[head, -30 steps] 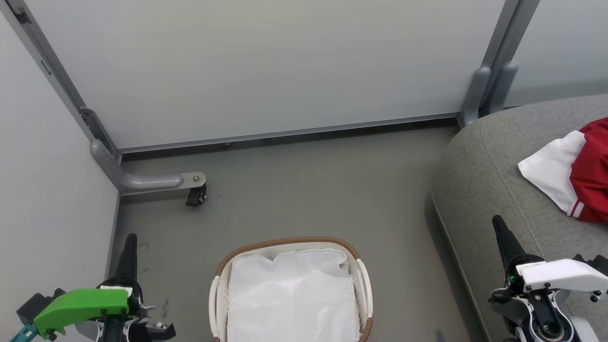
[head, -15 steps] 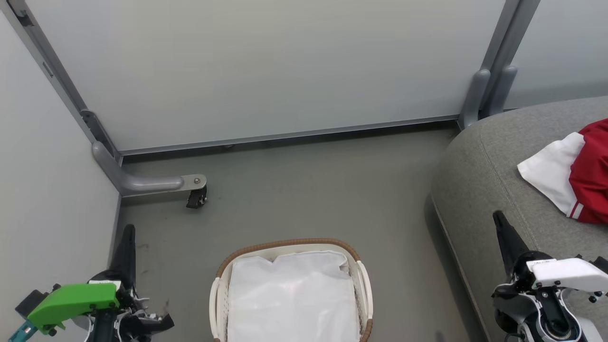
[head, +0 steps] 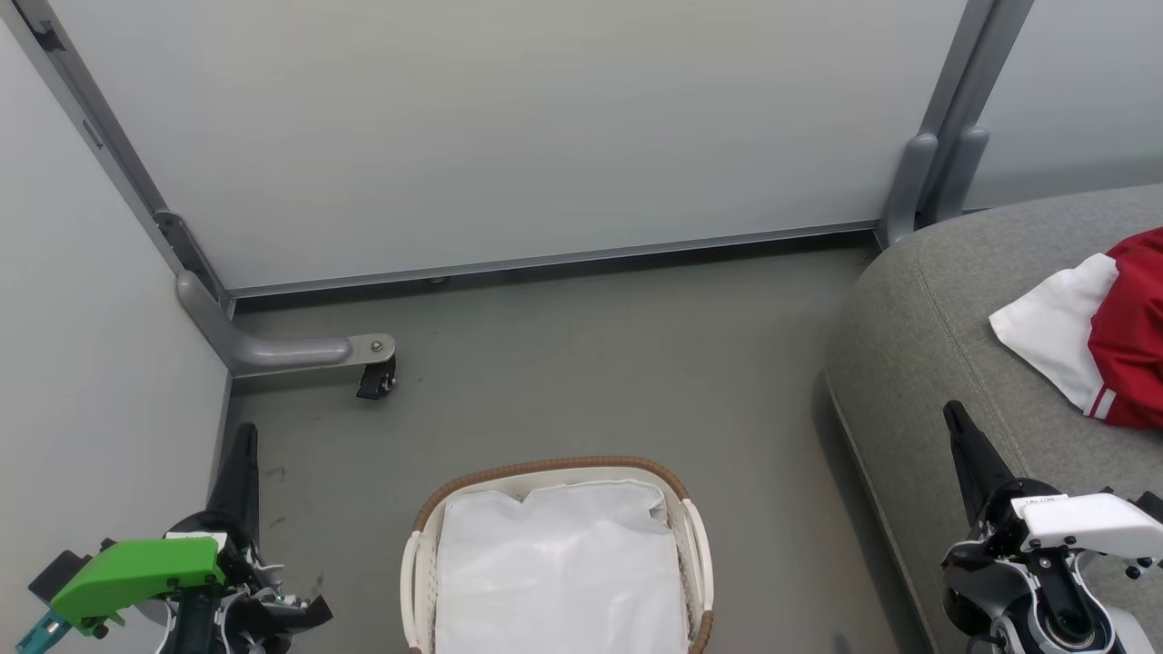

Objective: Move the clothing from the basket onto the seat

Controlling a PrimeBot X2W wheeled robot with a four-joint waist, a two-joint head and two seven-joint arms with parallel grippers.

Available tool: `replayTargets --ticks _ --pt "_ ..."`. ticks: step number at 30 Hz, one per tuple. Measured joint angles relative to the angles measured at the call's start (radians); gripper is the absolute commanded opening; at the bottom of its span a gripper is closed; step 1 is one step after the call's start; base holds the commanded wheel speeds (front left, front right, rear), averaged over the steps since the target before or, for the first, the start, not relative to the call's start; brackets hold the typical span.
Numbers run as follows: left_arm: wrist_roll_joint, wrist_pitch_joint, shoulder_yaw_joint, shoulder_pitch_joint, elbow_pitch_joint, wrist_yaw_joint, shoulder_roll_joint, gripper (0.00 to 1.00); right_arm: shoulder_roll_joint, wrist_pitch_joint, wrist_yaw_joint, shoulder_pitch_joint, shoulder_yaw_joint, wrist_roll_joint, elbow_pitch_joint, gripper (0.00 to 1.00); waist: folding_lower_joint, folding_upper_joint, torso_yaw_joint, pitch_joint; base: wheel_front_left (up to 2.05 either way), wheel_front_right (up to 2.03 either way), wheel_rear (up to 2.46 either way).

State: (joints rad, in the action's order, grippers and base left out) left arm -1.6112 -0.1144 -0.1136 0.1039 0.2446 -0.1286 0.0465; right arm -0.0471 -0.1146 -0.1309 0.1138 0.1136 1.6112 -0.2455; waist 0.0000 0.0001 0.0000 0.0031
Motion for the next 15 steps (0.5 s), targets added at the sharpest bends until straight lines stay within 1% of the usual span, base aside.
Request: replayTargets --ticks 15 --pt "0.000 0.000 0.000 0.000 0.000 0.000 0.000 0.00 0.000 0.000 0.000 0.000 0.000 0.000 0.000 0.00 0.0000 0.0000 0.000 0.000 0.00 0.00 0.00"
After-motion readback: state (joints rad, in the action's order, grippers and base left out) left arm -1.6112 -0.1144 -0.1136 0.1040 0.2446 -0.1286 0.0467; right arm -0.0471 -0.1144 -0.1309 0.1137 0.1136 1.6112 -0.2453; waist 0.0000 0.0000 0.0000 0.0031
